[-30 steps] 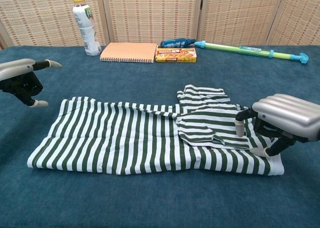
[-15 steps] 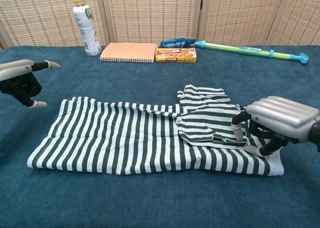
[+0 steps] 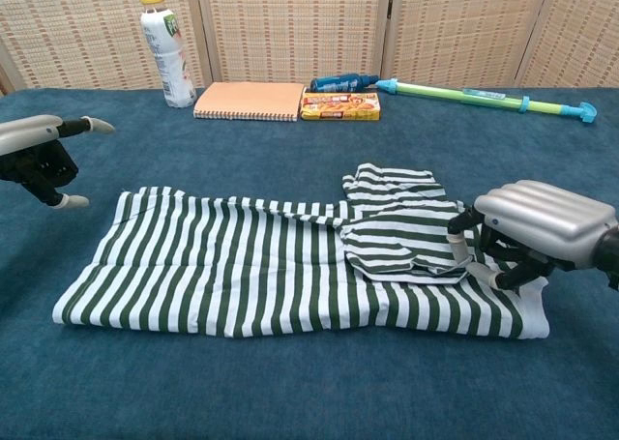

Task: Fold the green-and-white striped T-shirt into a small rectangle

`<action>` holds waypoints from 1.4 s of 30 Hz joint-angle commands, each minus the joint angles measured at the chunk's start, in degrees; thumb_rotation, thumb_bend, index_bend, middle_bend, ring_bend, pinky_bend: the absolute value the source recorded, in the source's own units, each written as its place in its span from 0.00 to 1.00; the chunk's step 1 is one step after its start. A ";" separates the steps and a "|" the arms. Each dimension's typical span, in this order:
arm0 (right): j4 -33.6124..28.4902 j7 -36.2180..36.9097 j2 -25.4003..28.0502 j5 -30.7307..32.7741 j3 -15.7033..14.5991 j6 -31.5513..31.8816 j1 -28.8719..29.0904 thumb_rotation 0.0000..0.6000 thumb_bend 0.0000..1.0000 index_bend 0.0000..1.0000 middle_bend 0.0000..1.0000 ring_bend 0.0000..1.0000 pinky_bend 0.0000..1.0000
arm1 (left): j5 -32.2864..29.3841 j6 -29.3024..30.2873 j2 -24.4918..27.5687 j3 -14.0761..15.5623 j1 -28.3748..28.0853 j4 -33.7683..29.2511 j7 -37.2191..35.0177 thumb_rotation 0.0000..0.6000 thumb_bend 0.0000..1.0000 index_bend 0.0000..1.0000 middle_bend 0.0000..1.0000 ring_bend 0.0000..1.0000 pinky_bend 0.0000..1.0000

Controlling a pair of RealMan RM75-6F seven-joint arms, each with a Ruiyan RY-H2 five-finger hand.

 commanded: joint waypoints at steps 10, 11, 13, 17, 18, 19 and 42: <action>-2.62 0.91 2.54 3.50 6.80 2.55 1.60 1.00 0.52 0.56 0.98 1.00 1.00 | 2.04 1.85 1.44 -0.19 1.02 -1.61 -1.67 1.00 0.33 0.00 0.88 0.84 0.96; -2.47 0.67 2.64 4.24 7.71 2.40 2.00 1.00 0.52 0.56 0.98 1.00 1.00 | 2.38 2.14 1.70 -0.12 1.22 -1.96 -1.87 1.00 0.33 0.00 0.88 0.84 0.96; -1.95 0.17 2.62 5.66 9.24 1.99 2.73 1.00 0.52 0.56 0.98 1.00 1.00 | 3.02 2.75 2.16 0.07 1.65 -2.64 -2.21 1.00 0.33 0.00 0.88 0.84 0.96; -0.41 -0.63 2.08 8.38 11.55 0.63 4.22 1.00 0.52 0.56 0.98 1.00 1.00 | 4.21 3.86 3.12 0.60 2.58 -3.92 -2.77 1.00 0.33 0.00 0.88 0.84 0.96; 0.08 -0.86 1.86 8.94 11.97 0.24 4.60 1.00 0.52 0.56 0.98 1.00 1.00 | 4.44 4.13 3.34 0.68 2.79 -4.20 -2.91 1.00 0.33 0.00 0.88 0.84 0.96; 0.61 -1.11 1.60 9.49 12.35 -0.16 4.99 1.00 0.52 0.56 0.98 1.00 1.00 | 4.68 4.38 3.55 0.77 3.00 -4.45 -3.07 1.00 0.33 0.00 0.88 0.84 0.96; 14.72 -7.82 -7.49 22.19 18.37 -10.58 15.10 1.00 0.39 0.32 0.97 1.00 1.00 | 7.82 6.13 5.32 2.89 6.50 -5.15 -6.79 1.00 0.33 0.00 0.88 0.84 0.96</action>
